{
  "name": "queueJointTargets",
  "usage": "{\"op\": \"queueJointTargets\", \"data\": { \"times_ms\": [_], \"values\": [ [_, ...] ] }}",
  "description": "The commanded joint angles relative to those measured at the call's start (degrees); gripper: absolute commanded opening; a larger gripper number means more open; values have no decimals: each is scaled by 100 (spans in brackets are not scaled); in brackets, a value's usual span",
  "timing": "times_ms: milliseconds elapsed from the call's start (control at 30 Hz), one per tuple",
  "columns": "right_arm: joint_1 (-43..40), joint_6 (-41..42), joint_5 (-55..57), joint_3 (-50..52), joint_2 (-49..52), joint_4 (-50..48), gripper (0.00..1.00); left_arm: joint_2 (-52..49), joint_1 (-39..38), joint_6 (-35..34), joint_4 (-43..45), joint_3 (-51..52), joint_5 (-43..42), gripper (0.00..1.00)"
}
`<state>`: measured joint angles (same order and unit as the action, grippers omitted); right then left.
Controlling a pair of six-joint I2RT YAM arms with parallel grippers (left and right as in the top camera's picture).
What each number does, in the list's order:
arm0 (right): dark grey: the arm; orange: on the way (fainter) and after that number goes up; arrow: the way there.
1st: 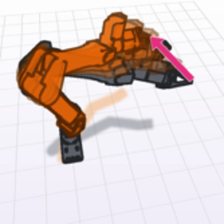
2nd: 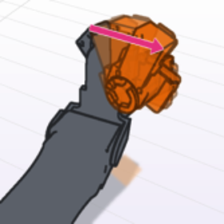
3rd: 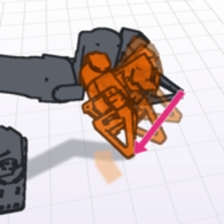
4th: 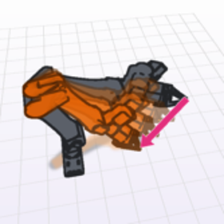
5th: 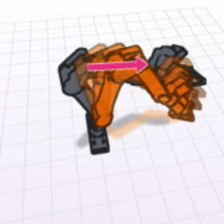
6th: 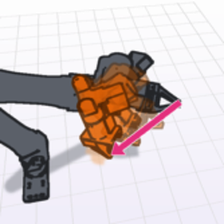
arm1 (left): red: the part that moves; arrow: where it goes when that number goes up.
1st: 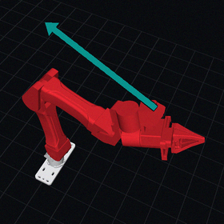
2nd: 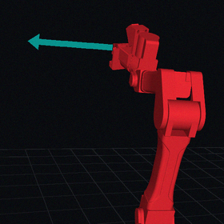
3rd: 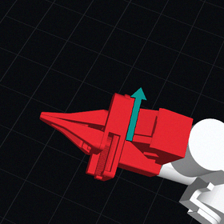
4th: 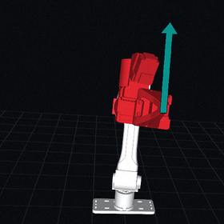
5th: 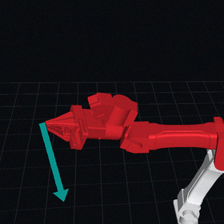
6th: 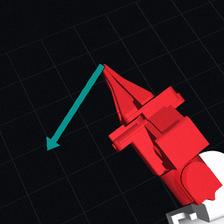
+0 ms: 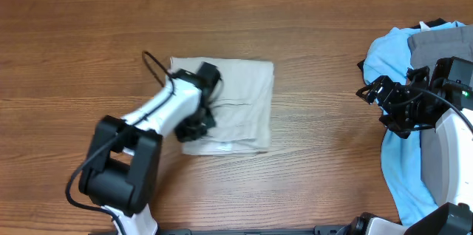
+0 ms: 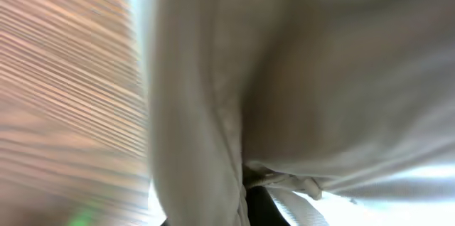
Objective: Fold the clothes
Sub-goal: 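Drag the folded shorts leftward to the table's left side with the left gripper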
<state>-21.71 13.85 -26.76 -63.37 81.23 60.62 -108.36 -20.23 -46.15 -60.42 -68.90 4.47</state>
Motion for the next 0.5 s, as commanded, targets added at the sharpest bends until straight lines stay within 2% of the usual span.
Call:
{"op": "queueJointTargets", "data": {
  "times_ms": [0,133,300,400,467],
  "values": [
    [-2,-37,0,-70,-15,-28,100,-111,660,789,-131,-592,1126,4],
    [-2,-37,0,-70,-15,-28,100,-111,1327,1486,-70,-1154,1510,4],
    [-2,-37,0,-70,-15,-28,100,-111,2170,2055,498,-1403,1823,12],
    [-2,-37,0,-70,-15,-28,100,-114,2715,2197,968,-1353,1821,20],
    [-2,-37,0,-70,-15,-28,100,-127,3051,2197,1263,-1320,1821,20]
  ]
}}
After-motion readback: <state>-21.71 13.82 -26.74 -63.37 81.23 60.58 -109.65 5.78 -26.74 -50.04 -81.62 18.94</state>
